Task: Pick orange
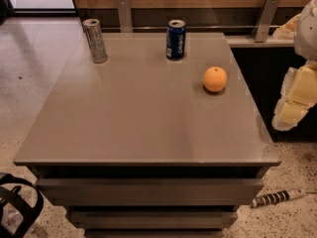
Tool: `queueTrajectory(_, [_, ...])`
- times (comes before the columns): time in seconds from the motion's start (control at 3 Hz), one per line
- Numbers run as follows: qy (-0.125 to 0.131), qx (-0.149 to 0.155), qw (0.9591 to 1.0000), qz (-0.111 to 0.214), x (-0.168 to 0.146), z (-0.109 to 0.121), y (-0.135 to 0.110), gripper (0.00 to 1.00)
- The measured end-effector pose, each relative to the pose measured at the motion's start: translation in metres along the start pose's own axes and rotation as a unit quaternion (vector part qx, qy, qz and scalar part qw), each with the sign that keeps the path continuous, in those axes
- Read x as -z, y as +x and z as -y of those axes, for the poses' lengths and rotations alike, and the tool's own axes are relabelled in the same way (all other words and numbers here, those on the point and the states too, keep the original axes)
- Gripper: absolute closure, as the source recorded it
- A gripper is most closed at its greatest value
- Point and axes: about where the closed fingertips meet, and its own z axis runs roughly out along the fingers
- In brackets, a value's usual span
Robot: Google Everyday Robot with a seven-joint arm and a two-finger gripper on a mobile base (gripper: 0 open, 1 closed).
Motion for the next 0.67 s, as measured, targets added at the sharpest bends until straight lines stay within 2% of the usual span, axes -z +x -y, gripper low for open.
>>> queueTrajectory(0.33, [0.0, 0.0, 1.0, 0.0, 0.0, 0.0, 0.0, 0.0])
queueTrajectory(0.67, [0.019, -0.038, 0.999, 0.012, -0.008, 0.015, 0.02, 0.0])
